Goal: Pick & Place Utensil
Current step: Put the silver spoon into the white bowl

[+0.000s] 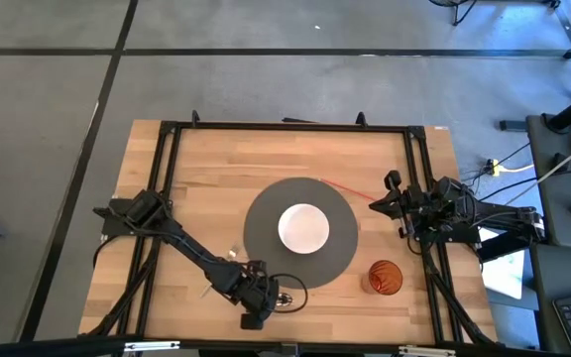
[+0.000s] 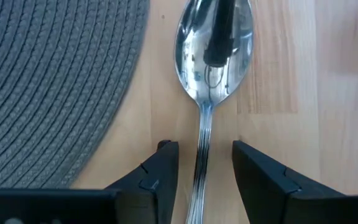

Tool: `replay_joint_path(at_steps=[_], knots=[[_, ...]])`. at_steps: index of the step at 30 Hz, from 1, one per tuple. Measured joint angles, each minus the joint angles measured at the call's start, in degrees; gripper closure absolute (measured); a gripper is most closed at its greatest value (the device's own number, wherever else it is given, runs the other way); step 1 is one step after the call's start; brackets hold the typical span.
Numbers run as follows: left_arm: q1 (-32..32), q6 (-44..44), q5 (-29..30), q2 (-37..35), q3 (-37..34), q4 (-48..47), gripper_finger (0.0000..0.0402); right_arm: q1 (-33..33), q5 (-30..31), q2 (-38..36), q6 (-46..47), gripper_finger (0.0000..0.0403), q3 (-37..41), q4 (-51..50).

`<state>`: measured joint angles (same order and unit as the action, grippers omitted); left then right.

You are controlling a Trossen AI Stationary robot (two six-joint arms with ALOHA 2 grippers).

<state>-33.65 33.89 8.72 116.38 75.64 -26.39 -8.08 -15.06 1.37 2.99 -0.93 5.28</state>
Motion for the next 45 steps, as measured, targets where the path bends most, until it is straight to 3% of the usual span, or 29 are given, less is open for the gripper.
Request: replay_joint_path(at_steps=[3, 9, 14, 17, 23, 28, 33, 37, 41, 45], knots=[[0.0, 2.0, 1.3, 0.0, 0.0, -0.1, 0.0283, 0.0, 0.0, 0.0, 0.0, 0.038, 0.0, 0.0], [0.5, 3.2, 0.1, 0.0, 0.3, -0.6, 0.0386, 0.0, 0.0, 0.0, 0.0, 0.038, 0.0, 0.0], [0.4, 1.3, 0.1, -0.1, 5.4, -4.1, 0.0391, 0.0, 0.0, 0.0, 0.0, 0.038, 0.0, 0.1], [-0.1, 0.4, 2.4, -0.2, 11.3, -13.1, 0.0393, 0.0, 0.0, 0.0, 0.0, 0.038, 0.0, 0.2], [-0.3, -1.0, 12.4, -0.2, 26.7, -33.1, 0.0395, 0.0, 0.0, 0.0, 0.0, 0.038, 0.0, 0.2], [-0.5, -12.4, 15.9, -2.0, 33.9, -42.4, 0.0392, 0.0, 0.0, 0.0, 0.0, 0.038, 0.0, 0.2], [0.0, -16.5, 21.0, -9.9, 31.3, -39.7, 0.0392, 0.0, 0.0, 0.0, -0.2, 0.038, 0.0, 0.0], [0.0, -19.3, 25.1, -18.0, 25.1, -34.7, 0.0393, 0.0, -0.1, 0.0, -0.2, 0.038, 0.0, 0.0], [-1.5, -23.4, 25.7, -30.6, 13.2, -22.1, 0.0393, 0.0, -0.1, 0.0, -0.2, 0.038, 0.0, 0.0], [-1.2, -23.4, 29.7, -43.4, -3.4, -10.6, 0.0393, 0.0, -0.1, 0.0, -0.4, 0.038, 0.0, 0.0]])
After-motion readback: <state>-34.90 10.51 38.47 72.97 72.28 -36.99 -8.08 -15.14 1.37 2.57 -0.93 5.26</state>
